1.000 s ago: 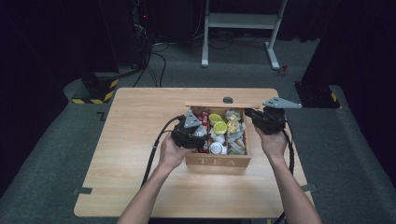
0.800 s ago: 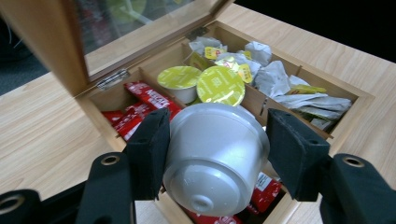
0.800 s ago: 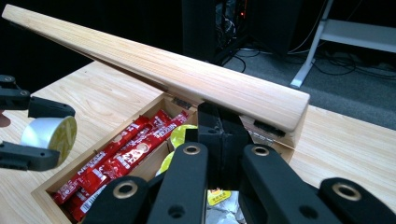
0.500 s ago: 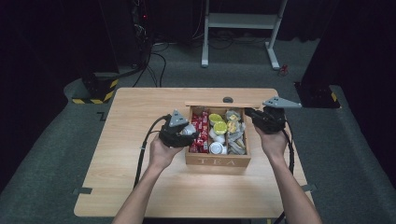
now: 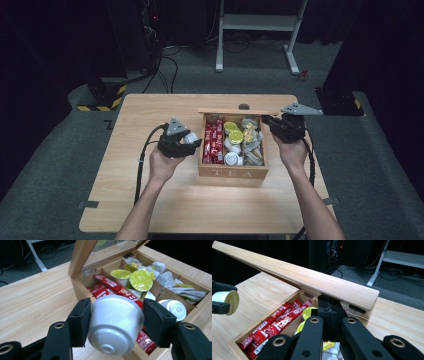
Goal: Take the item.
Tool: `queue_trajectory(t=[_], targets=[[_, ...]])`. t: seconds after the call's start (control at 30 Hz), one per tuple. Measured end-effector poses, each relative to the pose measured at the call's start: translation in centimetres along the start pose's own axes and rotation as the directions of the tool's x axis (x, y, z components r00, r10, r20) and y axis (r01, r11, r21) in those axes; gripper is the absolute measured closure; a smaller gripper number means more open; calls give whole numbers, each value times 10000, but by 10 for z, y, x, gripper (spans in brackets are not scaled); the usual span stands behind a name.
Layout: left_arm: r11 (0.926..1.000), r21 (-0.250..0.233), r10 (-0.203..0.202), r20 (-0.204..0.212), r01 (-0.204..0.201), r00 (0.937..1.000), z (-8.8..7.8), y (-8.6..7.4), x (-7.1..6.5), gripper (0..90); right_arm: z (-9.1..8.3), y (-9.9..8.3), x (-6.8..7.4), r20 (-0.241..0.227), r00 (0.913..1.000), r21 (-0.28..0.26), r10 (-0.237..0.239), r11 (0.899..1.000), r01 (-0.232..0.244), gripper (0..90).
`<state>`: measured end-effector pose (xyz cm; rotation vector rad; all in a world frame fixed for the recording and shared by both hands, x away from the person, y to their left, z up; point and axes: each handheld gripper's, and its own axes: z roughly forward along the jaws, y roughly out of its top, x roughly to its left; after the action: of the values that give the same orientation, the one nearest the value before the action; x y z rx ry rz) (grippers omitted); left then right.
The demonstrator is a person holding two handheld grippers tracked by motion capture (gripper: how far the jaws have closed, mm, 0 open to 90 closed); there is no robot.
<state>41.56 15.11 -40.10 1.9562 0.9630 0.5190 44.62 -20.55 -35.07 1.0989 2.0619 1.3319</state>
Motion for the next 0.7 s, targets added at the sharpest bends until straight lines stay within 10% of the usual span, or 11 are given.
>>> queue_trajectory(t=[0.7], targets=[[9962,14,-867,-775,870,9932,-16,-27,35,420,0,0,0,-16,10000,-9,0,10000,0,900]])
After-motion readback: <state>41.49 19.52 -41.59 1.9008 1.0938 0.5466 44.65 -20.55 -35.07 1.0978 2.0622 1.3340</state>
